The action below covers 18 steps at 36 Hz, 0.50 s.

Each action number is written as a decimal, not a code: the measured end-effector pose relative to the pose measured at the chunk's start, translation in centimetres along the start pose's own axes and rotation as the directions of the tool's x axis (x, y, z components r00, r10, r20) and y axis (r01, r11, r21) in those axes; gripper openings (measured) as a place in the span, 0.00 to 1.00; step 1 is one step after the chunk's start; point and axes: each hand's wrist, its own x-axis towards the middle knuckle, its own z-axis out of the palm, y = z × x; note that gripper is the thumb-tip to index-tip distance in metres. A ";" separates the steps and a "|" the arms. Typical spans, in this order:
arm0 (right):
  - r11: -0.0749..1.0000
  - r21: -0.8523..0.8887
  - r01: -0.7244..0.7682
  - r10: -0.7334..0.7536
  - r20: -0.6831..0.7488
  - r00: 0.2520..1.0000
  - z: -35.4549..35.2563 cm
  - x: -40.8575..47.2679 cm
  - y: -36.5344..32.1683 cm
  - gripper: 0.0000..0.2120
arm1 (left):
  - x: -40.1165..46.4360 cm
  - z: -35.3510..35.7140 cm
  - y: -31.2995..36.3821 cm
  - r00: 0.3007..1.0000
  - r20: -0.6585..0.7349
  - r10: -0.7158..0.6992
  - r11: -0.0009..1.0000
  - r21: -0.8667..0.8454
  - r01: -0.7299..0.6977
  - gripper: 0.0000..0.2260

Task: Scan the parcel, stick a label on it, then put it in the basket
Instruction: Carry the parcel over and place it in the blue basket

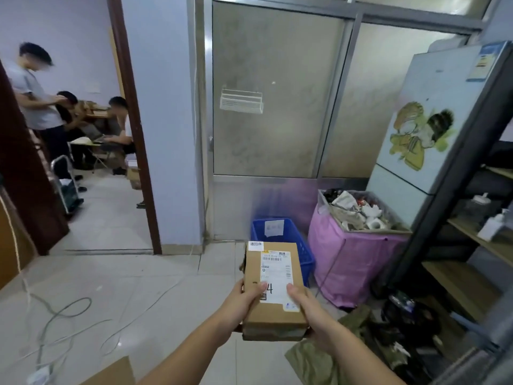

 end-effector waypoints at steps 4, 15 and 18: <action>1.000 -0.010 0.008 -0.008 -0.038 0.999 -2.0 5.0 -1.9 0.39 | 6.2 0.3 1.9 0.999 0.037 0.004 1.000 0.023 -0.005 0.36; 1.000 0.004 -0.030 0.030 -0.029 0.999 -6.8 19.6 -9.2 0.26 | 22.0 1.4 7.8 1.000 -0.002 -0.017 1.000 0.024 0.017 0.30; 0.999 -0.016 -0.042 0.042 -0.013 0.999 -7.2 23.2 -11.4 0.25 | 25.6 1.0 9.2 1.000 -0.024 -0.017 1.000 0.008 0.017 0.29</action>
